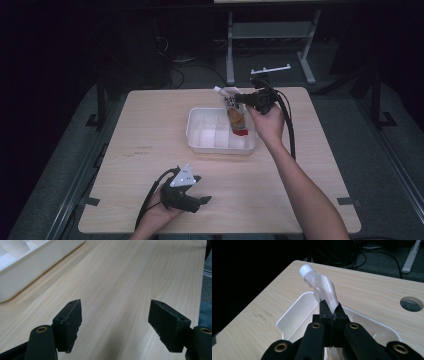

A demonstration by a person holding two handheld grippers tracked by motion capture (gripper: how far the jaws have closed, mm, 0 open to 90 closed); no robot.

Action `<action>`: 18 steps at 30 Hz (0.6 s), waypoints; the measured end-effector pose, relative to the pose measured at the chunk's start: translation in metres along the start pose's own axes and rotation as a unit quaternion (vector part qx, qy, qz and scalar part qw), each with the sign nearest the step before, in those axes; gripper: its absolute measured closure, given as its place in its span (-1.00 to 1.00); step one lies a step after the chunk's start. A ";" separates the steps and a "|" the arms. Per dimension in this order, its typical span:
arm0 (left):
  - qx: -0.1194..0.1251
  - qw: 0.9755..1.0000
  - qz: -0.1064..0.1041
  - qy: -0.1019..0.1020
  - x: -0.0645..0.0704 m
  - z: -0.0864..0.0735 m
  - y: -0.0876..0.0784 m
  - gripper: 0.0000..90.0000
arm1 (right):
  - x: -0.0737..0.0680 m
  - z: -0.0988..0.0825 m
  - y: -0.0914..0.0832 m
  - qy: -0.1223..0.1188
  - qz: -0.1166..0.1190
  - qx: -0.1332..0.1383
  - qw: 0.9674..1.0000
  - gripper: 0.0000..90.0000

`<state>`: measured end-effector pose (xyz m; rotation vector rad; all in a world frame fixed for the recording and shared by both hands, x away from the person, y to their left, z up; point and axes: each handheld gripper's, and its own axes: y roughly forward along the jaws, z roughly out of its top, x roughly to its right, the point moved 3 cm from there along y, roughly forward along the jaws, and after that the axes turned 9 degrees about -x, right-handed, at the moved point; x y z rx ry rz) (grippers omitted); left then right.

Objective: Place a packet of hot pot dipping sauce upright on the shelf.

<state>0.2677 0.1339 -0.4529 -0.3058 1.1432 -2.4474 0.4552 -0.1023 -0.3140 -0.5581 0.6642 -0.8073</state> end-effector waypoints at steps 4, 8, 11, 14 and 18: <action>0.000 1.000 0.000 0.001 -0.001 0.000 -0.001 -0.41 | 0.007 0.002 0.007 0.012 -0.012 0.003 1.000 0.98; 0.000 1.000 -0.001 0.001 0.000 0.000 0.000 -0.41 | 0.010 0.002 0.013 0.020 -0.021 0.001 1.000 0.98; 0.000 1.000 -0.001 0.001 0.000 0.000 -0.001 -0.41 | 0.012 0.003 0.017 0.025 -0.023 0.000 0.999 0.97; 0.001 1.000 -0.001 0.000 0.000 0.000 -0.001 -0.41 | 0.012 0.003 0.021 0.028 -0.026 -0.003 0.999 0.97; 0.003 1.000 0.000 0.000 -0.001 0.000 -0.001 -0.41 | 0.011 0.002 0.027 0.027 -0.030 -0.009 0.999 0.97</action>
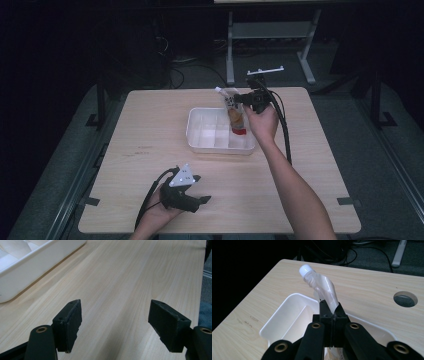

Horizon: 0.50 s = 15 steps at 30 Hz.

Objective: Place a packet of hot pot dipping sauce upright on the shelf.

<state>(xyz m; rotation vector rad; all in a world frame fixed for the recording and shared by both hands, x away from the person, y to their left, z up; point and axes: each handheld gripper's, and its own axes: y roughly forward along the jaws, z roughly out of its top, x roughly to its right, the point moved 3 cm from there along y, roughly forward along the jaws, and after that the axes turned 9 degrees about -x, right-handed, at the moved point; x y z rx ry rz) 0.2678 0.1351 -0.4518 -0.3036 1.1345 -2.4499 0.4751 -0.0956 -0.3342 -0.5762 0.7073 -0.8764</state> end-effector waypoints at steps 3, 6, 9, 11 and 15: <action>0.001 1.000 0.000 0.000 0.000 0.000 0.000 -0.41 | -0.001 -0.001 0.004 0.000 -0.005 -0.004 1.000 0.97; 0.002 1.000 0.000 0.000 0.000 0.000 -0.001 -0.41 | -0.001 -0.001 0.007 0.002 -0.005 -0.005 1.000 0.97; 0.002 1.000 0.000 -0.001 0.000 0.000 -0.001 -0.41 | 0.000 -0.002 0.010 0.007 -0.004 -0.005 1.000 0.97; 0.002 1.000 -0.002 0.000 0.000 0.000 -0.001 -0.41 | 0.001 -0.002 0.011 0.010 -0.004 -0.006 1.000 0.96; 0.003 1.000 -0.001 0.002 0.001 0.001 -0.001 -0.41 | 0.002 -0.004 0.015 0.011 -0.009 -0.010 1.000 0.96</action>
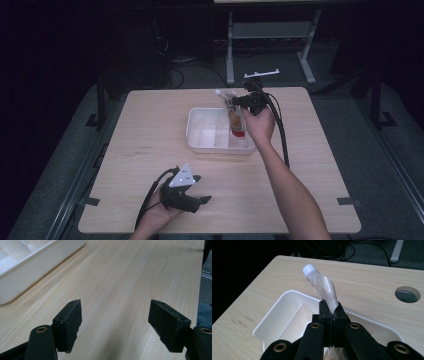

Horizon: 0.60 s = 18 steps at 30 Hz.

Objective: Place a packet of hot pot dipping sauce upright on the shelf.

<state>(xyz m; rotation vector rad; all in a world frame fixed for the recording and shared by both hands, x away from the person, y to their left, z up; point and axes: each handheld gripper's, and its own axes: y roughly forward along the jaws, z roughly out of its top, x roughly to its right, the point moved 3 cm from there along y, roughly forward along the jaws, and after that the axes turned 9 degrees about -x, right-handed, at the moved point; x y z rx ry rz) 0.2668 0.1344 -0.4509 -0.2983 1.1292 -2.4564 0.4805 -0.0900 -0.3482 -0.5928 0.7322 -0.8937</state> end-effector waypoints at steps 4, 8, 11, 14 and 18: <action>0.000 1.000 0.001 0.000 -0.001 0.000 0.000 -0.41 | 0.002 -0.002 0.003 0.004 0.000 -0.002 1.000 0.95; 0.000 1.000 0.000 0.000 -0.001 0.000 0.000 -0.41 | 0.005 -0.004 0.007 0.008 -0.003 -0.008 1.000 0.93; 0.000 1.000 0.000 0.001 0.000 0.000 0.000 -0.41 | 0.005 -0.006 0.012 0.003 -0.007 -0.014 1.000 0.92; 0.001 1.000 0.000 0.000 0.000 0.000 0.000 -0.41 | 0.004 -0.008 0.015 0.000 -0.005 -0.014 1.000 0.91; 0.001 1.000 0.000 0.000 0.000 0.000 0.000 -0.41 | 0.005 -0.014 0.018 0.000 0.004 -0.014 1.000 0.90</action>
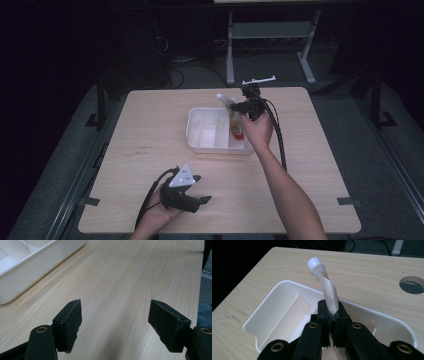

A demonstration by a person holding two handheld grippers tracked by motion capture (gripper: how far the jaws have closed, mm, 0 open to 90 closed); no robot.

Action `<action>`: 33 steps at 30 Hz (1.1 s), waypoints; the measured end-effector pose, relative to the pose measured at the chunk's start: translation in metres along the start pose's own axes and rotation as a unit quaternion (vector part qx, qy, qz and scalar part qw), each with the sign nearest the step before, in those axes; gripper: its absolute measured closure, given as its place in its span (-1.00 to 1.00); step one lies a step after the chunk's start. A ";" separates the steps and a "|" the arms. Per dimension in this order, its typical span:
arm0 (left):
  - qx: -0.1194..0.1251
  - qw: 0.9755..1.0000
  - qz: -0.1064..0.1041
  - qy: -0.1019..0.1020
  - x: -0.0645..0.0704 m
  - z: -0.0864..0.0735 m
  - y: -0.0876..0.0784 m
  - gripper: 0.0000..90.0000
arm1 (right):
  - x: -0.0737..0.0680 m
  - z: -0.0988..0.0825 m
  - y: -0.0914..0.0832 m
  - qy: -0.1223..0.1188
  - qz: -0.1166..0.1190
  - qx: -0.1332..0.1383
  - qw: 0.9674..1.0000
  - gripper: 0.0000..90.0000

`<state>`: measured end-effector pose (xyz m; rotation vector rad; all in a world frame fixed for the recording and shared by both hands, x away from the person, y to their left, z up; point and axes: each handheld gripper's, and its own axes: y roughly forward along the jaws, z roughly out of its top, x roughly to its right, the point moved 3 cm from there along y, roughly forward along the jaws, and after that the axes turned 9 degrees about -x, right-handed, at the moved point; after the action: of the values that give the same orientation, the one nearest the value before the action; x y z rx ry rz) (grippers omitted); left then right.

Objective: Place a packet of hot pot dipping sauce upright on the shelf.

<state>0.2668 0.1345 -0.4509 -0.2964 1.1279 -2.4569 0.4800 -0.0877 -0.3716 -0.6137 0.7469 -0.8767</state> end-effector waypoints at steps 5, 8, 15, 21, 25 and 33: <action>0.000 1.000 0.001 0.000 0.000 0.000 0.001 -0.41 | -0.003 -0.005 -0.003 -0.014 0.005 -0.011 1.000 0.85; -0.001 1.000 0.001 0.001 0.000 0.000 0.001 -0.41 | -0.004 -0.007 -0.003 -0.019 0.011 -0.016 1.000 0.82; -0.001 1.000 0.001 0.000 0.000 0.000 0.001 -0.41 | -0.004 -0.017 -0.009 -0.032 0.024 -0.032 0.999 0.79; -0.001 1.000 0.002 0.000 0.000 0.000 0.001 -0.41 | -0.002 -0.021 -0.011 -0.033 0.030 -0.034 0.998 0.79; -0.001 1.000 0.002 0.000 0.000 0.000 0.001 -0.41 | -0.002 -0.023 -0.012 -0.031 0.037 -0.035 0.998 0.76; 0.000 1.000 0.004 0.001 -0.001 0.000 0.000 -0.41 | -0.002 -0.028 -0.013 -0.037 0.046 -0.045 0.997 0.73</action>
<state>0.2677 0.1346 -0.4511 -0.2900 1.1270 -2.4508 0.4510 -0.0975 -0.3779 -0.6838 0.7443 -0.7351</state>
